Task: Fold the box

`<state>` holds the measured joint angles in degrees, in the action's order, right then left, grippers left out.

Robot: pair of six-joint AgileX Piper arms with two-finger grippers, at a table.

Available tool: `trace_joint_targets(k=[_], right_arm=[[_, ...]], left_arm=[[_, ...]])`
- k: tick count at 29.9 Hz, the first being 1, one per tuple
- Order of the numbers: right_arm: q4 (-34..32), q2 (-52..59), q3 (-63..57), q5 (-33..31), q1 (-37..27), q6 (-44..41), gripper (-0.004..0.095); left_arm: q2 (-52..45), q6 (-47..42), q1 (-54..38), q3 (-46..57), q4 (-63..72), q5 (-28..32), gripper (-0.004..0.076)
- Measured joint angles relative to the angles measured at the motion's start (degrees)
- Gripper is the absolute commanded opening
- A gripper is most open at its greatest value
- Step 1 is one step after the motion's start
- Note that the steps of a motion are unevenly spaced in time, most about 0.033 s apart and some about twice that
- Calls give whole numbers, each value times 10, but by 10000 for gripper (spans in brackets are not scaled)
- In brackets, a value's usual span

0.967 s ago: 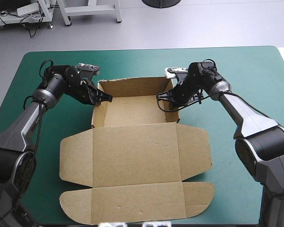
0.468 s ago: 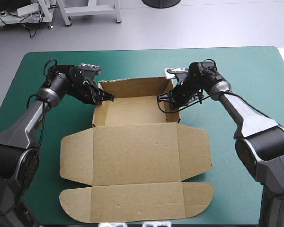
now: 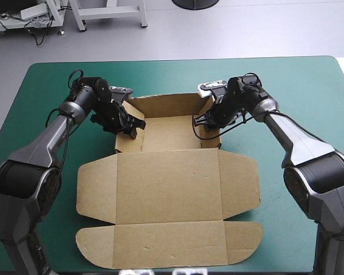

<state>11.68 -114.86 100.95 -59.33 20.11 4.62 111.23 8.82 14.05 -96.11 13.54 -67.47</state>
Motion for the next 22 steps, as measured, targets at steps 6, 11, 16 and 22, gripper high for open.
trace_joint_targets(k=[6,11,16,22], right_arm=[[-29,0,37,-9,0,2,439],[-32,0,82,-21,0,4,438],[-38,0,127,-64,0,4,438],[-60,0,191,-115,0,-2,438]], left_arm=[[0,-4,0,-52,4,-4,371],[0,-12,0,-76,-5,-12,371],[0,-15,0,-106,-7,-30,370],[-8,-15,0,-196,-5,-35,330]])
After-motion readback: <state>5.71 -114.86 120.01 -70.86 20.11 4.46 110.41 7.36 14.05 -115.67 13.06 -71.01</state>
